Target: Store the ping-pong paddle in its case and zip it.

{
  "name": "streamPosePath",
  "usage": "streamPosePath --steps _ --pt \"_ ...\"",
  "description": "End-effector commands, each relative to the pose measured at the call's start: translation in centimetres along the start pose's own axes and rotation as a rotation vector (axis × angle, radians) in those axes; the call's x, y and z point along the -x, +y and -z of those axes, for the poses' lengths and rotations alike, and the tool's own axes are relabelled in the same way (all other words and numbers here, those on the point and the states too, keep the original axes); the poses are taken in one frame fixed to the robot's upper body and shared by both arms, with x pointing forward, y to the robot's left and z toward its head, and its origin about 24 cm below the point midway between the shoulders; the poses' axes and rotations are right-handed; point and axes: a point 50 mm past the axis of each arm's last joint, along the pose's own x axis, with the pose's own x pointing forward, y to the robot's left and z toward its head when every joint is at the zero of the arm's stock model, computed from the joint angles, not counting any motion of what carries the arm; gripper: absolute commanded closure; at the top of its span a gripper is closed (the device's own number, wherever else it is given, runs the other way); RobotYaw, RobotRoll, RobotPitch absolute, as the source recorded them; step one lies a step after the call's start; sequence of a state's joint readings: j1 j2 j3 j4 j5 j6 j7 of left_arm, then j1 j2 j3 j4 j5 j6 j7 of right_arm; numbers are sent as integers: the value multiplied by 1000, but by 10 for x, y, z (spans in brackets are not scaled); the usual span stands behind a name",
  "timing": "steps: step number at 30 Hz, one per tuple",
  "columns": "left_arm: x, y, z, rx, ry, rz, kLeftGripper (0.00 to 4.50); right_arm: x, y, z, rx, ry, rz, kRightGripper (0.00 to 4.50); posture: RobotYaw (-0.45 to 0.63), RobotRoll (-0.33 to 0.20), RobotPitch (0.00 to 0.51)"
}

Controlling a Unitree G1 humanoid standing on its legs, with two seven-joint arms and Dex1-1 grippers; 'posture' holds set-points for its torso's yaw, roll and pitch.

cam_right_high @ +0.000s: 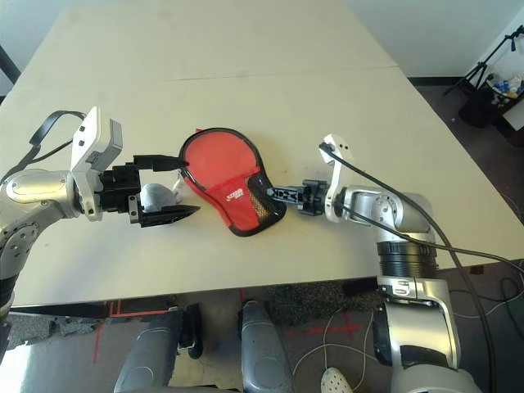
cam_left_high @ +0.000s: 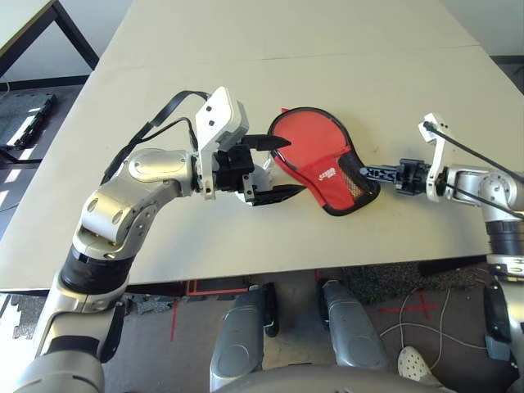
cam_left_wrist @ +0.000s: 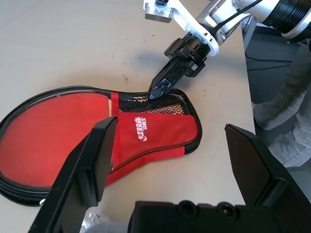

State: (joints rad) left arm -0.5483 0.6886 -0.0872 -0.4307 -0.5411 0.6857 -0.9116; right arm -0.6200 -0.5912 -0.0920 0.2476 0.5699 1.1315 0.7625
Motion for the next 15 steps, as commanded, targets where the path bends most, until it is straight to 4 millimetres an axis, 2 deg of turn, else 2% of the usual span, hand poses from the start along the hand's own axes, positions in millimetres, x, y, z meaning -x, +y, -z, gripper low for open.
streamPosePath --steps 1,7,15 --pt "-1 -2 0 -7 15 17 0 -7 -4 19 -58 80 16 4466 -64 0 215" --pt "-2 -2 1 -6 16 15 0 3 -5 20 -89 74 23 4466 -65 0 217" --pt "-1 -2 4 -3 20 12 0 35 -8 23 -133 34 50 4466 -70 0 222"
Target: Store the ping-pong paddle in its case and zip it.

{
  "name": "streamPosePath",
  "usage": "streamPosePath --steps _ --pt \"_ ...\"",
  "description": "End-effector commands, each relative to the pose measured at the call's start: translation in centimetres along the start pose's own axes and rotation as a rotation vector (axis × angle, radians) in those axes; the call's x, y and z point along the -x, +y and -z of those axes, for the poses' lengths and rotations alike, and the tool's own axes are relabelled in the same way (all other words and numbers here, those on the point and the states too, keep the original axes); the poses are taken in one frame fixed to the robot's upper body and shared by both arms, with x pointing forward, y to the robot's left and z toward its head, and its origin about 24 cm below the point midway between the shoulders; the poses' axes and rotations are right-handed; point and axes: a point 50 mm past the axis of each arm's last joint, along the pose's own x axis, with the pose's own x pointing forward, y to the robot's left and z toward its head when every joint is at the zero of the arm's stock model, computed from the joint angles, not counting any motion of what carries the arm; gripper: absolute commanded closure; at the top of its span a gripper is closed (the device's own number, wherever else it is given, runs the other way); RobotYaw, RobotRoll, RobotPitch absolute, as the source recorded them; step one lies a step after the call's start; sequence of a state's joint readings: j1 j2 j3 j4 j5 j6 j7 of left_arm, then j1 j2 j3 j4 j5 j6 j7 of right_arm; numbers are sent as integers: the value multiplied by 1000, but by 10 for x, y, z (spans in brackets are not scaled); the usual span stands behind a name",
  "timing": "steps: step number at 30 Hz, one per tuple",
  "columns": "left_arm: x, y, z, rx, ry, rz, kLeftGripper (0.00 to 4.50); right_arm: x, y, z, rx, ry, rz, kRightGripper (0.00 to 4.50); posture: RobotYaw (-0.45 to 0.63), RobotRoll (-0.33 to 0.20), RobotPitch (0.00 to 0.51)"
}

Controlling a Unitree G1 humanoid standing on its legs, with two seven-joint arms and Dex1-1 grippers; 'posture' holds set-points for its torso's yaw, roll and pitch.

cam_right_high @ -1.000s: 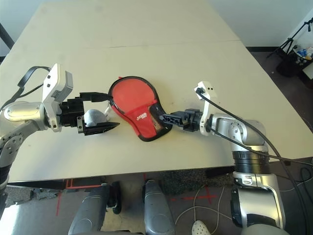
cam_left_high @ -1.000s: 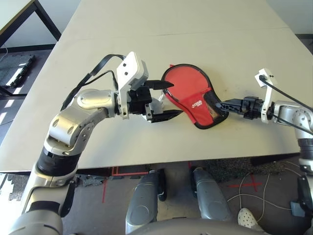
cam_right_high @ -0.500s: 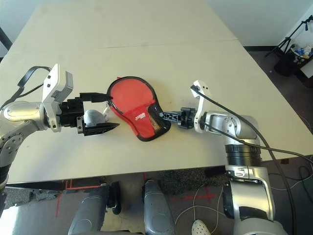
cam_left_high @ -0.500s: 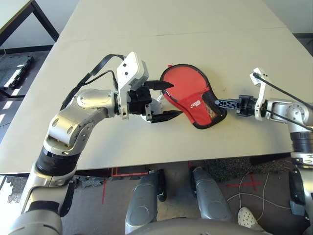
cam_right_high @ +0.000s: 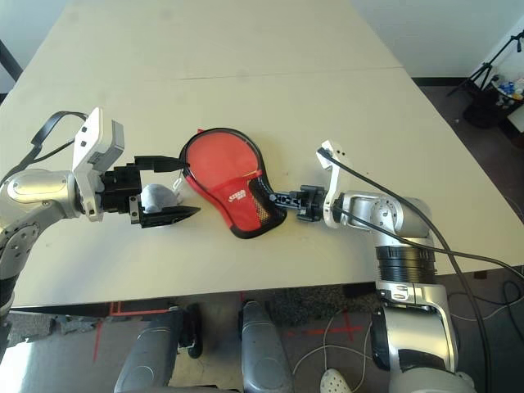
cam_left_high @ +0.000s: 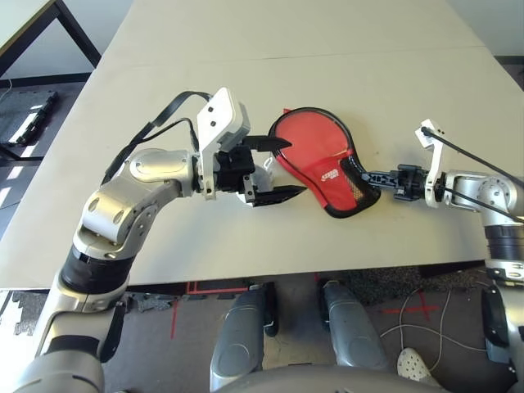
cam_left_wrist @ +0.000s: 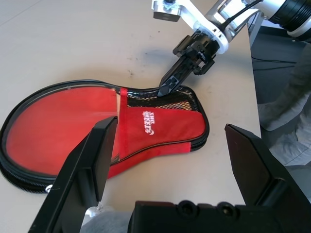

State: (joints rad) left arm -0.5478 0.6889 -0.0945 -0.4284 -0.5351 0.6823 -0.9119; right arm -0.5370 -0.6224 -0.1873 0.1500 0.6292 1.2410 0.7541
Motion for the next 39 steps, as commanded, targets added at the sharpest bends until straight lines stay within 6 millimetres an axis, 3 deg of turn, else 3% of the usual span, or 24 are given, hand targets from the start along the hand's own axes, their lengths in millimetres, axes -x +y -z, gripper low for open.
streamPosePath --steps 1,8,15,24,29,34,39 --pt "-1 -2 3 -1 14 10 0 18 -10 11 -62 29 62 4466 -71 0 224" --pt "-1 -3 5 3 14 11 0 48 -16 18 -93 11 118 4466 -79 0 227" --pt "-3 -3 7 3 11 11 0 62 -9 31 -116 35 110 4466 -87 0 229" --pt "-4 -3 9 4 8 8 0 61 3 42 -142 63 74 4466 -89 0 232" --pt "-4 -4 10 6 10 8 0 58 9 36 -122 48 46 4466 -87 0 231" --pt "-4 -4 11 6 12 9 0 69 10 10 -41 -42 41 3147 -87 0 229" --pt "-4 -4 11 9 14 12 0 85 5 -9 49 -80 64 1543 -94 0 219"
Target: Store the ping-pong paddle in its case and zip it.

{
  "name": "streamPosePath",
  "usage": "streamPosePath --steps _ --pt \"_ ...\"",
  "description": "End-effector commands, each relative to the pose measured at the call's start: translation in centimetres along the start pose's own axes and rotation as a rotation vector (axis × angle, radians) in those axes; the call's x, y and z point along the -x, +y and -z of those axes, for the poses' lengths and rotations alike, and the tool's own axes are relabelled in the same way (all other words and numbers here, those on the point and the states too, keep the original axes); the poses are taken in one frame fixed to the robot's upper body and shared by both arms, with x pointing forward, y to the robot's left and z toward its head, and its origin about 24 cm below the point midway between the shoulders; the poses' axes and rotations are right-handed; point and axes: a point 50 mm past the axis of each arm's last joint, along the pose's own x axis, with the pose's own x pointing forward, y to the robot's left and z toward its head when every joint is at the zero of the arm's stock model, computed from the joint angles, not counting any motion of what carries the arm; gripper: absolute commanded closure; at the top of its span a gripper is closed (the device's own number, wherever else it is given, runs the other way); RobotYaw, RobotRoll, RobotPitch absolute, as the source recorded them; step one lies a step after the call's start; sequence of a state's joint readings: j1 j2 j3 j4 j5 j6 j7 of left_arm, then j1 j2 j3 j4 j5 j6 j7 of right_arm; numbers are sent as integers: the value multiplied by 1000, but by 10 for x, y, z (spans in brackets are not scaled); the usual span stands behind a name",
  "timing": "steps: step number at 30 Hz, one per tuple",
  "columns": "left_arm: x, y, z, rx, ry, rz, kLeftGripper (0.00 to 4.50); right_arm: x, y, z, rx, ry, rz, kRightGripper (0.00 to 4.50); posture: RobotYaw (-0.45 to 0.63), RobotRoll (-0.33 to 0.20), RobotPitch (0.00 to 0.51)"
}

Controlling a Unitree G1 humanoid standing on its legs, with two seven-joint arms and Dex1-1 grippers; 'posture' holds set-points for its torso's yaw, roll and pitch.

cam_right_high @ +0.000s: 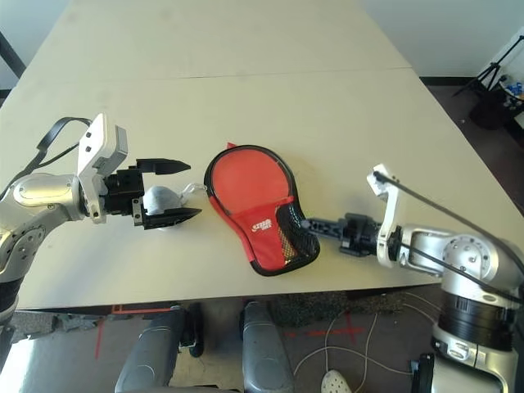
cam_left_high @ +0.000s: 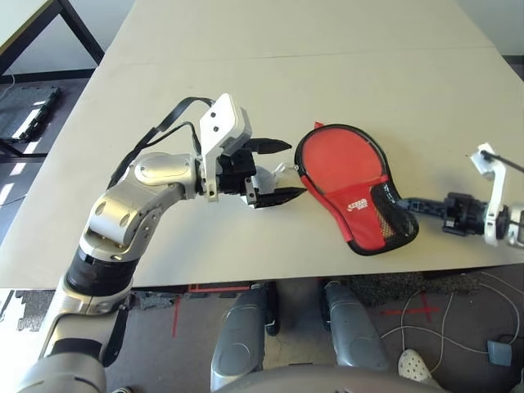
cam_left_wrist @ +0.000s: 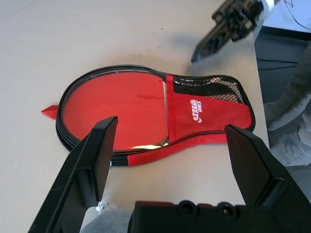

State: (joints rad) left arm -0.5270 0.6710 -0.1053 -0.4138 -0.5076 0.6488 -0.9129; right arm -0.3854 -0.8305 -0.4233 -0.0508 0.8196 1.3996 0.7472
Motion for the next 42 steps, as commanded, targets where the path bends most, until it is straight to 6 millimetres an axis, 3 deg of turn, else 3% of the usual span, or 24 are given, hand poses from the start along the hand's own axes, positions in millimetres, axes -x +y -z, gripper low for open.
streamPosePath --steps 1,5,11,15,20,28,32,42 --pt "-1 -3 5 10 20 19 0 9 -8 -7 76 -20 24 1240 -95 0 218" --pt "3 -4 9 27 43 14 0 14 -16 -20 258 -112 54 36 -98 0 216" --pt "10 -2 16 47 120 -10 0 -6 -12 -41 557 -177 -1 36 -108 0 212" --pt "12 1 16 52 129 -29 0 -28 2 -53 758 -226 -106 36 -106 0 208" --pt "14 4 18 48 175 -52 0 -55 12 -56 927 -148 -220 36 -103 0 203" --pt "20 5 25 50 251 -72 0 -83 12 -60 979 -34 -301 36 -94 0 217" --pt "22 5 27 56 271 -91 0 -97 8 -52 983 49 -326 36 -84 0 223" --pt "23 9 29 49 298 -132 0 -109 -12 -37 986 132 -288 36 -70 0 233"
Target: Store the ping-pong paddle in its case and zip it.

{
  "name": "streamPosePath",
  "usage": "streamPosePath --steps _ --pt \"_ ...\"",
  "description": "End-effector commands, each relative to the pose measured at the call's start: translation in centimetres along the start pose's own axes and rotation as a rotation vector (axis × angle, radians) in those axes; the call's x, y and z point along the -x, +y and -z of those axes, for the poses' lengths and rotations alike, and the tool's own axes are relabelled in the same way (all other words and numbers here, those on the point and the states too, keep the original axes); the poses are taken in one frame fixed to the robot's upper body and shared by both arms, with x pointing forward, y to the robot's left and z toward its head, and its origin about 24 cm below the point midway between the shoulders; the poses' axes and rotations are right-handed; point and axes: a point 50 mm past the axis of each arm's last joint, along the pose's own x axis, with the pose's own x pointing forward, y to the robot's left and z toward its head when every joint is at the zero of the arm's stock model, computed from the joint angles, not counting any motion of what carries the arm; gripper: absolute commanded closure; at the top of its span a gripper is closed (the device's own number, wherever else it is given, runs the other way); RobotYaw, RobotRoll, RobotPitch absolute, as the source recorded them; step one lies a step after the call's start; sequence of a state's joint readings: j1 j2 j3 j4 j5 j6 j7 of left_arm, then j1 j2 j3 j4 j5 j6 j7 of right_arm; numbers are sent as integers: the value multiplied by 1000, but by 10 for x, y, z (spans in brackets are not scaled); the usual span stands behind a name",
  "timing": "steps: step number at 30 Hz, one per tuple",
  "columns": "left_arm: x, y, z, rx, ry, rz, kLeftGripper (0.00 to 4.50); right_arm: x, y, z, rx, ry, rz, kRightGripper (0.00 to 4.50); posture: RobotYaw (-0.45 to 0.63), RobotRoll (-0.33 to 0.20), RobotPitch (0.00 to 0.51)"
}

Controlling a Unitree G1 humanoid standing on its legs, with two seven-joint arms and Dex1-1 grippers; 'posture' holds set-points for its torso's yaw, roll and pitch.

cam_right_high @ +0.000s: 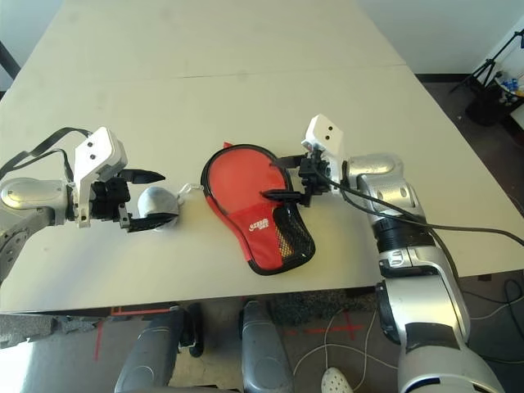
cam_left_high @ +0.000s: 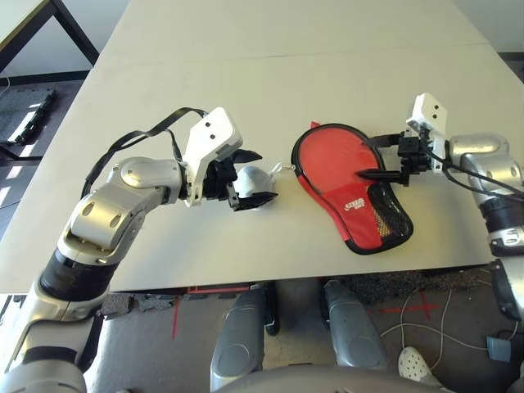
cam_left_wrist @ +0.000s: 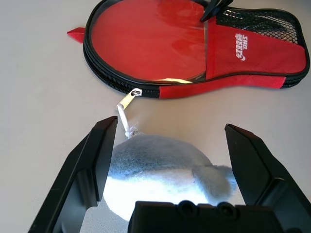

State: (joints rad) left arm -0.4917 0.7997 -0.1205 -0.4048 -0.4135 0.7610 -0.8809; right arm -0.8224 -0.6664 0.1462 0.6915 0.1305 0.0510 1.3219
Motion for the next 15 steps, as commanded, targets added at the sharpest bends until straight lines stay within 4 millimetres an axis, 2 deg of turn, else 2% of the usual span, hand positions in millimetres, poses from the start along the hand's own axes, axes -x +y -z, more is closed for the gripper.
streamPosePath --steps 1,15 --pt "-1 1 7 6 40 -11 0 -7 2 7 12 38 -12 36 -70 0 235" --pt "2 8 21 60 178 -103 0 -18 4 11 18 38 -16 36 -65 0 241"
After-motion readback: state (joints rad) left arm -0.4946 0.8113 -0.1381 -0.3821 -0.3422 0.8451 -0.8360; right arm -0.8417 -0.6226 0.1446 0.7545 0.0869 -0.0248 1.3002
